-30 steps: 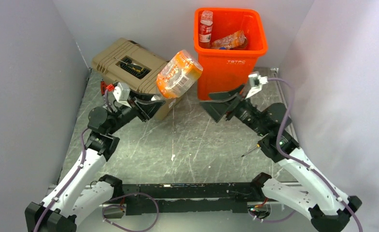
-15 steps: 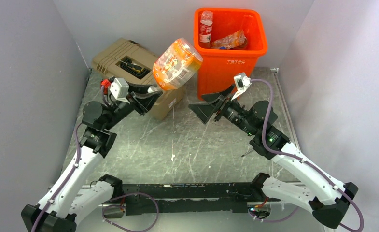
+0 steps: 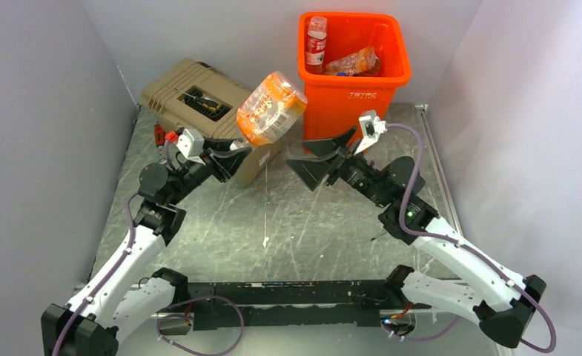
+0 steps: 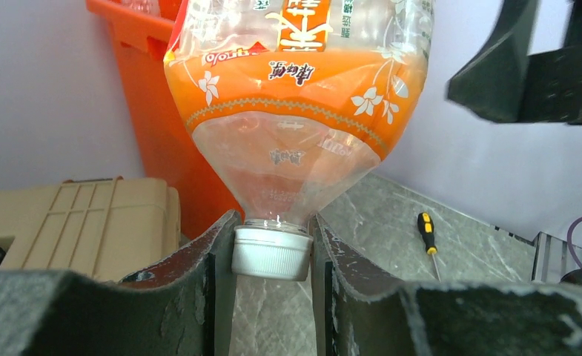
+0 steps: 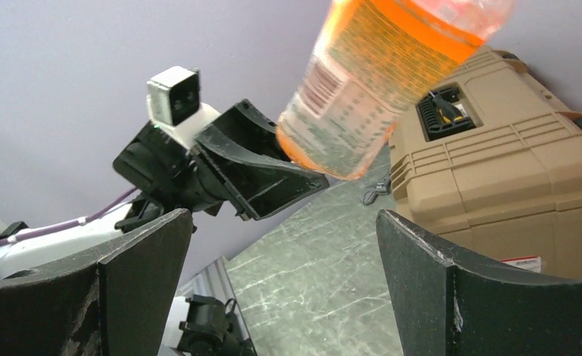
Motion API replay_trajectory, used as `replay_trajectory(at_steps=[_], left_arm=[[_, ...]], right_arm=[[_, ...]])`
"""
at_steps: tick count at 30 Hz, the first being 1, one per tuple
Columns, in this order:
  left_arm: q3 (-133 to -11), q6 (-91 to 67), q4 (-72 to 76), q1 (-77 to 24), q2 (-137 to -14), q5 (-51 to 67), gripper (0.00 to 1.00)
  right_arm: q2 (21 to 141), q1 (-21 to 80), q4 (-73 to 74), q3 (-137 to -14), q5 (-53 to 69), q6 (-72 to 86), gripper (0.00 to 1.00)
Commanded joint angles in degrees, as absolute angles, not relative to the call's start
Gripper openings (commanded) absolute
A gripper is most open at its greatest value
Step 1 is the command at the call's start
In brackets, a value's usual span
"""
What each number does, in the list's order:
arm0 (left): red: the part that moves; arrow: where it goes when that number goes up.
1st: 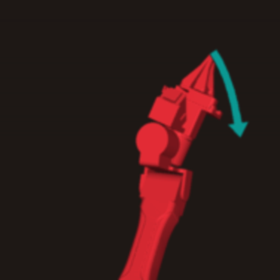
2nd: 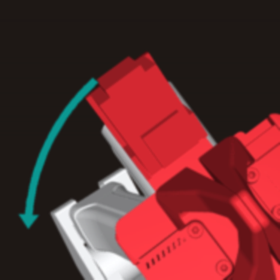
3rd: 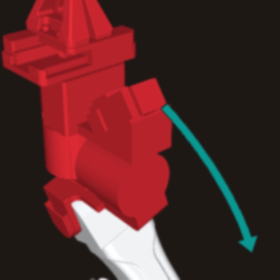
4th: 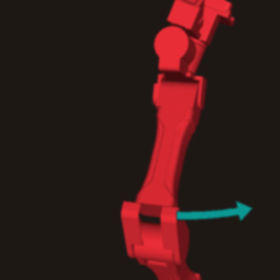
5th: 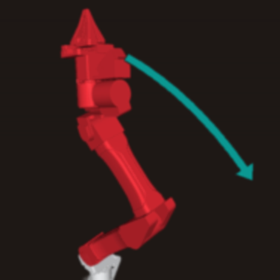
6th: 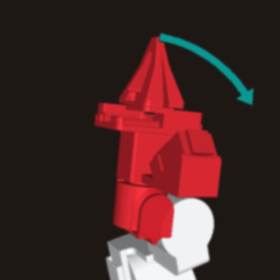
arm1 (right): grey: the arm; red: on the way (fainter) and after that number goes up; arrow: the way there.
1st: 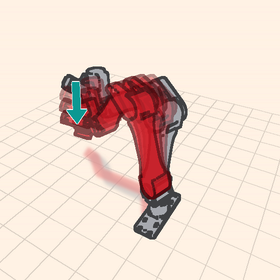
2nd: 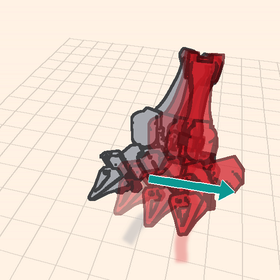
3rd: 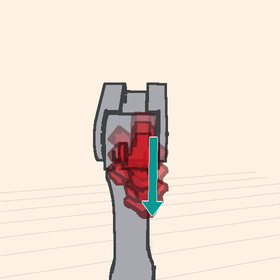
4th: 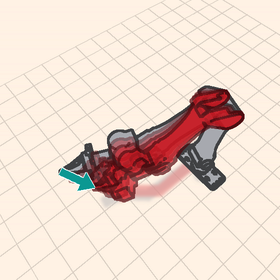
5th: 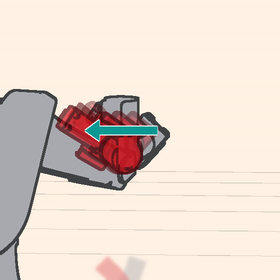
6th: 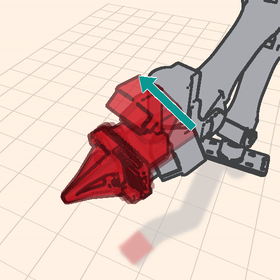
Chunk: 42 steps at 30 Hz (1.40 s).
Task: Put the plastic bottles in the bin
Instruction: Place the plastic bottle in the trash bin.
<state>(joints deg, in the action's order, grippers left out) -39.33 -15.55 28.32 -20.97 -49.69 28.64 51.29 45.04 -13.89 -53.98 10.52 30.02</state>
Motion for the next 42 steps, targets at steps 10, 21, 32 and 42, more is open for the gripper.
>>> replay_trajectory(at_steps=[10,21,32,42], left_arm=[[-38.77,-18.20,35.17,-20.83,-47.87,29.98,0.00],[-38.33,-16.37,34.03,-20.83,-46.46,28.93,0.00],[-37.98,-16.30,34.06,-20.84,-45.60,29.28,0.00],[-38.14,-17.17,34.07,-20.92,-45.73,30.48,0.00]], right_arm=[[61.53,46.80,-34.33,-56.97,3.23,37.30,1.00],[70.29,48.78,-28.63,-67.42,-2.18,44.03,1.00],[74.80,48.71,-23.31,-71.78,-6.02,45.87,0.92],[76.37,48.71,-17.27,-75.97,-4.44,41.63,0.50]])
